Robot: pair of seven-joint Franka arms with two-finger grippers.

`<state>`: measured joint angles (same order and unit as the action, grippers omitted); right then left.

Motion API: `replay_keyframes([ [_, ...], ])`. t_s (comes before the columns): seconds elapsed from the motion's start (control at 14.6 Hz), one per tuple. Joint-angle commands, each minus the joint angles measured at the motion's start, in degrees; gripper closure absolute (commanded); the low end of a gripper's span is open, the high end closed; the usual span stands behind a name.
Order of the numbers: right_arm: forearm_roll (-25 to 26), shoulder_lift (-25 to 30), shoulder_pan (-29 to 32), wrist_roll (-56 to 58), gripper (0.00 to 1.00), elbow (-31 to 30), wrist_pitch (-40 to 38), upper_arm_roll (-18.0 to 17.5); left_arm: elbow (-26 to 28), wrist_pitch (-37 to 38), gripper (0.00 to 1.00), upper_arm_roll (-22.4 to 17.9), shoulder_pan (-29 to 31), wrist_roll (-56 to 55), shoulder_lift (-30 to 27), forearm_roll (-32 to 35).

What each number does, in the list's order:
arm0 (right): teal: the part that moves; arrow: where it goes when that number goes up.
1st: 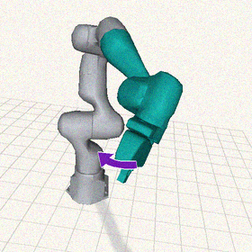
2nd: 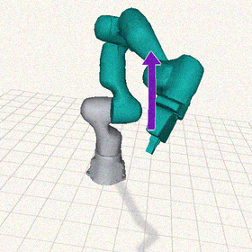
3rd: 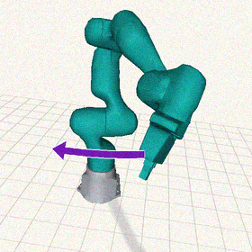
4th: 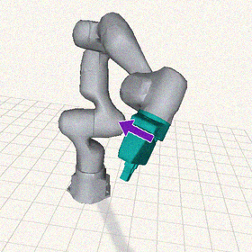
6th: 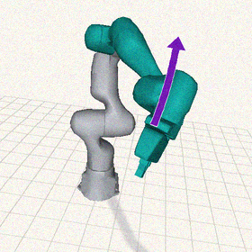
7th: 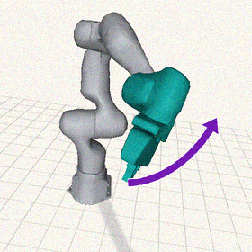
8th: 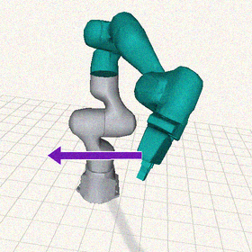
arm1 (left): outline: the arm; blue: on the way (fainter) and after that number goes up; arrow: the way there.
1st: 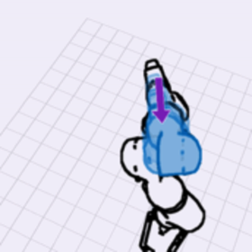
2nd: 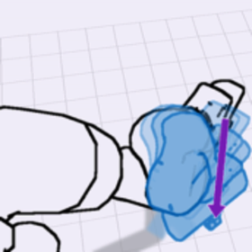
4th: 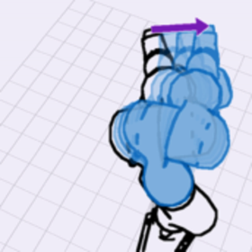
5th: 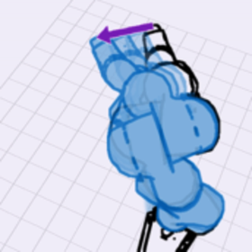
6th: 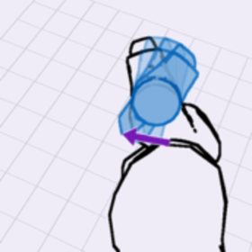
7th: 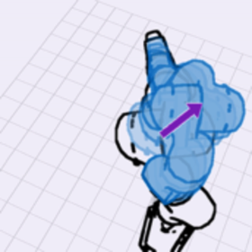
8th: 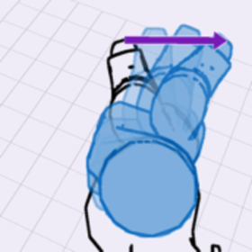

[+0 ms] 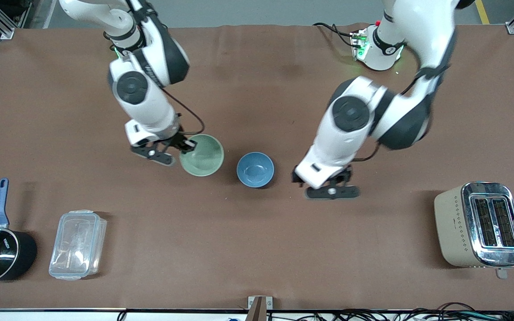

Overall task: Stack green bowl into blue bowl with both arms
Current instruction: 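Lift the green bowl into the blue bowl while the left gripper releases, then lower the green bowl into the blue bowl while the left gripper withdraws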

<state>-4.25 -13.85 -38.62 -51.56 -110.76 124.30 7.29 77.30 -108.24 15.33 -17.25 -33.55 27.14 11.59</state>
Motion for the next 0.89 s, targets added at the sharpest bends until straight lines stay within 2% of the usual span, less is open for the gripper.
replay_keyframes([
  [0.0,-0.67,-6.69,-3.99,-6.78,0.99,6.94,-0.46,0.79,2.59,7.66,0.00,-0.22,2.30,6.10,-7.26,0.89],
  [0.21,-0.67,-13.46,-6.11,-12.06,0.99,14.41,-0.47,0.79,2.59,11.28,0.00,-0.39,5.46,14.10,-12.89,0.81],
  [0.34,-0.67,-16.98,-7.25,-14.53,0.99,17.94,-0.38,0.79,2.50,14.27,0.00,-0.13,9.15,19.81,-14.22,-0.42],
  [0.55,-0.67,-18.75,-8.04,-16.20,0.99,18.30,2.51,0.79,1.89,19.01,0.00,0.05,12.66,24.23,-14.57,-2.09],
  [0.69,-0.58,-19.72,-9.01,-17.26,0.99,18.39,3.31,0.79,-1.35,22.17,0.00,-0.04,13.82,24.14,-14.66,-3.50],
  [0.82,-0.58,-20.33,-9.10,-17.26,0.99,18.39,4.18,0.79,-2.33,24.39,0.00,-0.22,15.83,24.32,-17.11,-5.51],
])
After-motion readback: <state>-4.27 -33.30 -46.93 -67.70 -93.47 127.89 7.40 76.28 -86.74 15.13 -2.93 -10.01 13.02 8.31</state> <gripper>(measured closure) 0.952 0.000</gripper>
